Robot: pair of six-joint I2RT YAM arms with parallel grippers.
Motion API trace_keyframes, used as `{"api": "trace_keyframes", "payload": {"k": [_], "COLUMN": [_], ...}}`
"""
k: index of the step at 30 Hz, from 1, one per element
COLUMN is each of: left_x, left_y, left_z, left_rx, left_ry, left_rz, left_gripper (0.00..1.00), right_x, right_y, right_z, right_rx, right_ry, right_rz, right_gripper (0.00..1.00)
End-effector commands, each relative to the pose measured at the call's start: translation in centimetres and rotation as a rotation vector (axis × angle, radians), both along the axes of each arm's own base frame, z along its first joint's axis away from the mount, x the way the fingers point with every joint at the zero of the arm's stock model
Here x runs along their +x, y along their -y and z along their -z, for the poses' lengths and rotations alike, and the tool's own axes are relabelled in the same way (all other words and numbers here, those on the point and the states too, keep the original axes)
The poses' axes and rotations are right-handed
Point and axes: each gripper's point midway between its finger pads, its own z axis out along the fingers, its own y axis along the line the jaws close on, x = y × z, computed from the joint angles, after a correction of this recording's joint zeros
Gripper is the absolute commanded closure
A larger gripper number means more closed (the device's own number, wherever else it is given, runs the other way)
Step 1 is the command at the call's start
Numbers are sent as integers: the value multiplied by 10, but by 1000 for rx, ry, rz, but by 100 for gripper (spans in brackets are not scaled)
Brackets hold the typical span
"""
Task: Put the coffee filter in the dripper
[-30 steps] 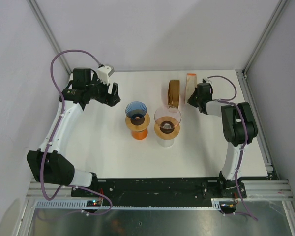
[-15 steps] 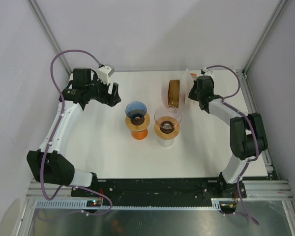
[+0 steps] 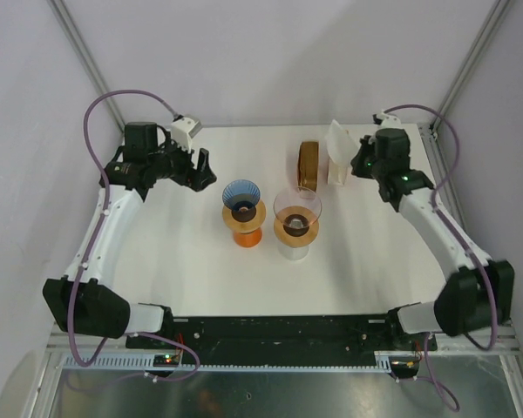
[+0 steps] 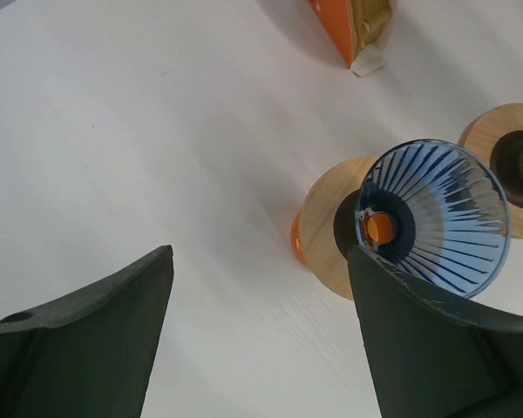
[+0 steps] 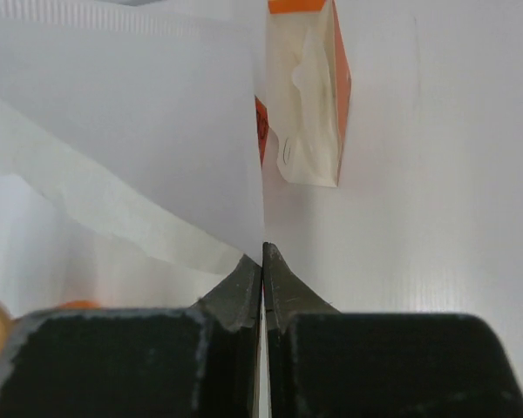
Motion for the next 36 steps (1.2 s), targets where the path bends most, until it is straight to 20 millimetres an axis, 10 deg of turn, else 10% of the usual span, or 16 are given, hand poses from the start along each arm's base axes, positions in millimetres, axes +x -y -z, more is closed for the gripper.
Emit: {"api": "trace_keyframes", "payload": {"k": [1, 19, 36], "left_x": [-10, -83, -154], "left_y": [17, 127, 251], "left_z": [-44, -133, -217], "left_rx": [-58, -32, -234], "left_ry": [112, 339, 393], "left_rz": [65, 314, 527], "left_gripper": [15, 13, 1], "right_x": [-45, -182, -181], "right_y": [11, -17, -46], "right_z": [-43, -148, -187], "right_rx": [-21, 76, 307], "right_ry": [14, 33, 281], "right_rz": [-69, -296, -205], "right_gripper": [100, 100, 100]}}
